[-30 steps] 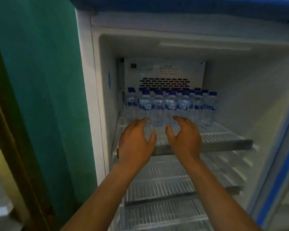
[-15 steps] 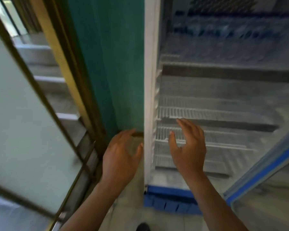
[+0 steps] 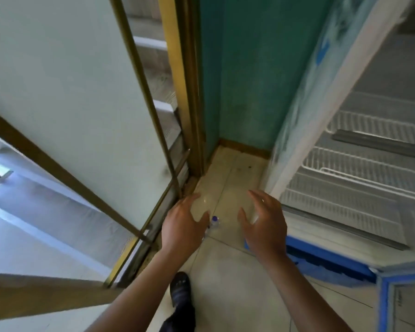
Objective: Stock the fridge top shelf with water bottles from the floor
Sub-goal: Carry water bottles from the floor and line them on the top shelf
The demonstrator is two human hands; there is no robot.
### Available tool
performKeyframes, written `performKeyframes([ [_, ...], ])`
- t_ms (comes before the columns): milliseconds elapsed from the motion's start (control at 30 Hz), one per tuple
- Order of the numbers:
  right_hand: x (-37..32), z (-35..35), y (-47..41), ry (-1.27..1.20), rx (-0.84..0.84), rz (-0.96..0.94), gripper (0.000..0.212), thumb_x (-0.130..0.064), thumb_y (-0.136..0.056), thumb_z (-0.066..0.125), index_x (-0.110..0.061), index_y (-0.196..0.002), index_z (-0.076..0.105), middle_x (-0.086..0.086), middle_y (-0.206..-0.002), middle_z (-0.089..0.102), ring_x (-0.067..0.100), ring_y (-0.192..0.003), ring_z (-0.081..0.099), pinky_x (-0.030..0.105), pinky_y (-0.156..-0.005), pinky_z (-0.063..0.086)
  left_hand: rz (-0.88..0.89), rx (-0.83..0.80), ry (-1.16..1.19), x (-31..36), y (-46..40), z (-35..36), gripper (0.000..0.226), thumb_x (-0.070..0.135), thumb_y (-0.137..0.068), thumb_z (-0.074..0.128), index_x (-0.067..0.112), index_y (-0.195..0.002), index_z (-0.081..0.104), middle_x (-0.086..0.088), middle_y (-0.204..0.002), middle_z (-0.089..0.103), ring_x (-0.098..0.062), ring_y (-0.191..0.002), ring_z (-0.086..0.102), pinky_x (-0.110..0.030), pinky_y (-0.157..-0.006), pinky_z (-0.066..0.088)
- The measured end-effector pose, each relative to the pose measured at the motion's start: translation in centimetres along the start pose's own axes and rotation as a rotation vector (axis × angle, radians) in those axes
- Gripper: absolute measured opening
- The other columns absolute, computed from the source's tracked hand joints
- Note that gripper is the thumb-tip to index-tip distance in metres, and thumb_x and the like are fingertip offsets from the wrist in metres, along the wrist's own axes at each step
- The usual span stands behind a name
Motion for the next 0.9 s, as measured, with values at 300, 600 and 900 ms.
performKeyframes([
  [300, 1.7, 16.4, -1.3, 0.056, -0.371, 0.212, 0.053, -0.029, -0.088, 0.068, -0.021, -0.139, 0.055, 0.001, -0.138, 0.056, 0.02, -0.128, 0.048, 0.03, -0.101, 0.043, -0.167, -0.207, -0.059, -12.4, -10.7, 6.8, 0.045, 0.046, -0.087, 0.064, 0.038, -0.129, 0.05, 0.013, -0.116, 0.065, -0.01, -0.096, 0.065, -0.027, -0.072, 0.056],
  [600, 12.1, 38.2, 1.7, 0.137, -0.689, 0.304, 0.059, -0.038, -0.09, 0.065, -0.028, -0.145, 0.046, -0.005, -0.14, 0.052, 0.017, -0.126, 0.048, 0.026, -0.087, 0.042, -0.459, -0.323, -0.141, -29.1, -17.7, 25.0, 0.072, 0.044, -0.083, 0.072, 0.033, -0.145, 0.036, 0.001, -0.127, 0.063, -0.021, -0.11, 0.062, -0.029, -0.078, 0.051],
  [900, 24.1, 60.2, 4.1, 0.095, -0.778, 0.29, 0.078, -0.038, -0.078, 0.08, -0.022, -0.145, 0.042, 0.007, -0.135, 0.055, 0.022, -0.118, 0.057, 0.024, -0.076, 0.045, -0.656, -0.237, -0.031, -44.4, -23.6, 42.2, 0.09, 0.042, -0.078, 0.077, 0.025, -0.149, 0.024, -0.001, -0.138, 0.052, -0.023, -0.115, 0.055, -0.036, -0.089, 0.049],
])
Point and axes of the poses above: each hand's wrist, its own y-axis away from the middle knuckle, its own z-axis out of the palm, x = y × z, the point moved 1 cm from there along -y, towards the middle knuckle
